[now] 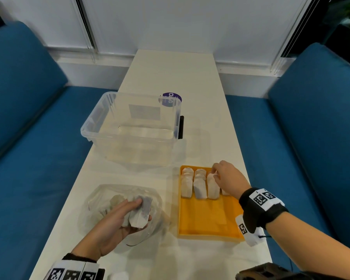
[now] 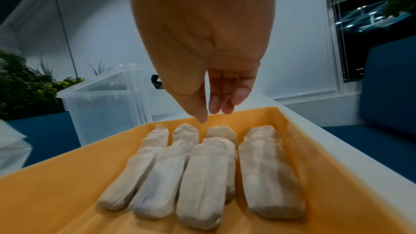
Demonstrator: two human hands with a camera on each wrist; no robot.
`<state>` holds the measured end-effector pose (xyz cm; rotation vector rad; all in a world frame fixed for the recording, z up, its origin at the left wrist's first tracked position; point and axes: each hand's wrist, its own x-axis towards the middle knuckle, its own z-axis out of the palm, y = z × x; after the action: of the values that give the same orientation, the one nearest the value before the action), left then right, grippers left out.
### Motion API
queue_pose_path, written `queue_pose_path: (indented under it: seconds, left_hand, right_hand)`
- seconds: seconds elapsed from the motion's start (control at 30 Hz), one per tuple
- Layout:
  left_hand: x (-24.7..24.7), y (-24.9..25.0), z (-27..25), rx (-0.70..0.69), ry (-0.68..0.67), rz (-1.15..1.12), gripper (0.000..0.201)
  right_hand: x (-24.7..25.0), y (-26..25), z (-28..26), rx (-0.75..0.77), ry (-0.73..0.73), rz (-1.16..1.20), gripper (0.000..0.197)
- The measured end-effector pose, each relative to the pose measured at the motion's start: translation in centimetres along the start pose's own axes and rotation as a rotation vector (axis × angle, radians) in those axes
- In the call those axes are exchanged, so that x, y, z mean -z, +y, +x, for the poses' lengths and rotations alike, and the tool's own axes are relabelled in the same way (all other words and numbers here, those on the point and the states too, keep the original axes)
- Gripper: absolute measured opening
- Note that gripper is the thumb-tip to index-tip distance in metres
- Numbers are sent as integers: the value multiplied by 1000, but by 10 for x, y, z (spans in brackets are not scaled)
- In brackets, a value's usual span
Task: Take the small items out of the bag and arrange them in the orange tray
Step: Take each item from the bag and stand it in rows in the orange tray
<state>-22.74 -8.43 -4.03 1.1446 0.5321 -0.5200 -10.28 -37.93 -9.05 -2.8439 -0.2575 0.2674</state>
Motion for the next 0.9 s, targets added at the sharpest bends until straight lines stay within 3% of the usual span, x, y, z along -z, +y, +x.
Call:
queue_pose_path:
  seconds: [0.07, 0.17, 0.27, 0.53, 0.8, 0.9]
  left_hand:
    - [-1, 1, 0, -3, -12, 3, 33]
    - [-2, 2, 0, -11, -25, 3, 35]
    - [-3, 2, 0, -22, -38, 7, 33]
    - [-17, 9, -4, -118, -46, 79, 25]
    - [-42, 16, -5, -220, -145, 174, 29]
    - [-50, 17, -6, -235, -183, 166, 27]
  right_hand:
    - [0, -1, -6, 35, -56, -45, 19]
    - [-6, -1, -18, 8, -258, -76, 26]
    - [-10, -1, -24, -15, -322, -112, 32]
    - [15, -16, -35, 33, -254, -21, 30]
    - [61, -99, -79, 289, -105, 494, 15]
    - [57, -110, -90, 435, -94, 502, 35]
